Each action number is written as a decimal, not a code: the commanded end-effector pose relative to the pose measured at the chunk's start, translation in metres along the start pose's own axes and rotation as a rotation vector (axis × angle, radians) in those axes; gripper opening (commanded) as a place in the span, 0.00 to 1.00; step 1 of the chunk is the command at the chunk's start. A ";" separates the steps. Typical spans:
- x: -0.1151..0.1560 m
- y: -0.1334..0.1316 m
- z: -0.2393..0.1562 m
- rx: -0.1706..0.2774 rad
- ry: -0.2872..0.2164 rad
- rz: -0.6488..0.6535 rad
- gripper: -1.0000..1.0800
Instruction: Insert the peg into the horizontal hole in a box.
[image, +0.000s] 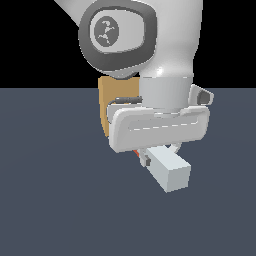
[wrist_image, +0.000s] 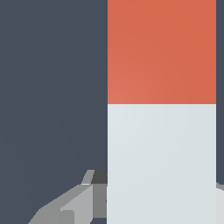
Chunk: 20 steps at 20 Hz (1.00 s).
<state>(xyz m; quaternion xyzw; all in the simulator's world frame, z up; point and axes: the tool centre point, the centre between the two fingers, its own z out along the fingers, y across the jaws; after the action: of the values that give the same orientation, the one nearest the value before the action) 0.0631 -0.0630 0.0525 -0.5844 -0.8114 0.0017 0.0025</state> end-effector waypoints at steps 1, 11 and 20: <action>0.024 0.005 -0.013 -0.005 -0.002 0.008 0.00; 0.096 0.020 -0.045 -0.006 -0.002 0.035 0.00; 0.108 0.024 -0.051 -0.006 -0.002 0.039 0.00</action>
<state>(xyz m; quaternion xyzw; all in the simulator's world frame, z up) 0.0503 0.0470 0.1007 -0.5998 -0.8002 0.0014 0.0017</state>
